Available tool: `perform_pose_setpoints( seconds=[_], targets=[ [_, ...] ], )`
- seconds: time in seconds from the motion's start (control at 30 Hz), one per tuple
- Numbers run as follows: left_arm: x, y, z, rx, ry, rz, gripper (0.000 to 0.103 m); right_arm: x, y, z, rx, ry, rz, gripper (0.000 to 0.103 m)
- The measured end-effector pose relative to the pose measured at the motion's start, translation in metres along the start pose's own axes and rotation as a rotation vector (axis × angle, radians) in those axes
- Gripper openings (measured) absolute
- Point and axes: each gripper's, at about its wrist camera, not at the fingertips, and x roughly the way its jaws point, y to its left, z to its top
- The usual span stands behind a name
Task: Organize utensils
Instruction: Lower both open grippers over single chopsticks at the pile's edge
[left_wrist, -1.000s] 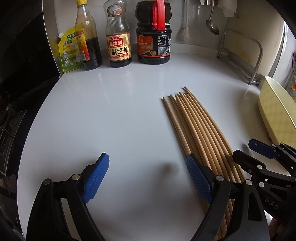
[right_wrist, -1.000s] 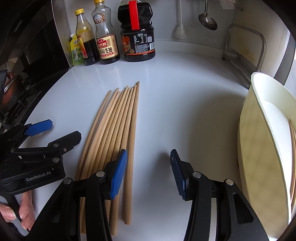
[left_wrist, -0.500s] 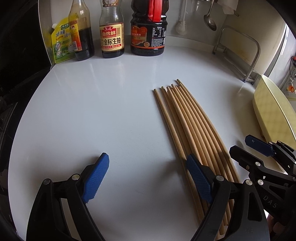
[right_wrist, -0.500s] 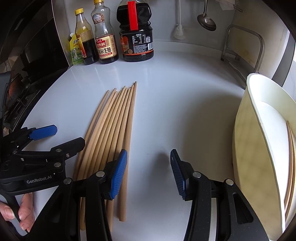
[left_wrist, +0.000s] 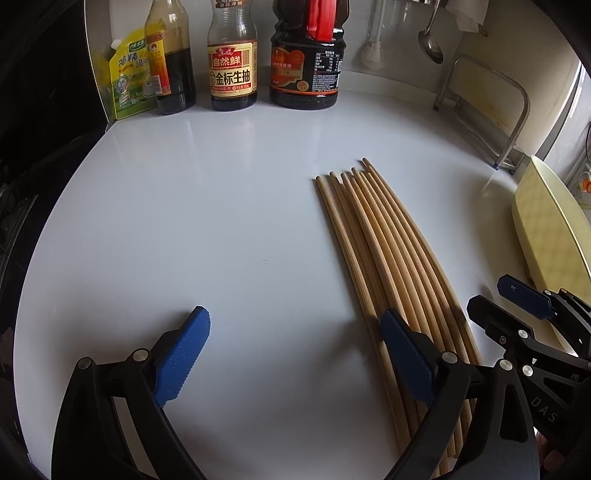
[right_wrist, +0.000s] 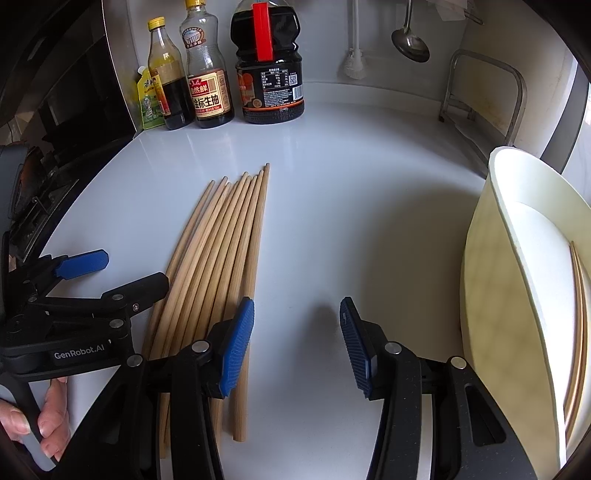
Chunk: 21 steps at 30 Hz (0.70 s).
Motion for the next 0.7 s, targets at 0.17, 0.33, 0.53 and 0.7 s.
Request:
perform_pose_setpoints(
  seconds=[0.17,0.33,0.53,0.7],
  targets=[
    [-0.001,0.001,-0.003,0.006,0.001,0.015,0.093,0.000,0.000,0.000,-0.003,-0.002,0.002,0.046],
    [-0.002,0.001,-0.008,0.038,0.006,0.046,0.093,0.001,0.005,-0.001,-0.026,0.002,0.000,0.046],
    [-0.004,0.006,-0.009,0.055,0.003,0.058,0.095,0.003,0.010,-0.001,-0.044,0.002,-0.002,0.046],
    [-0.006,0.013,-0.011,0.059,0.002,0.071,0.096,0.007,0.014,0.000,-0.054,0.009,-0.003,0.046]
  ],
)
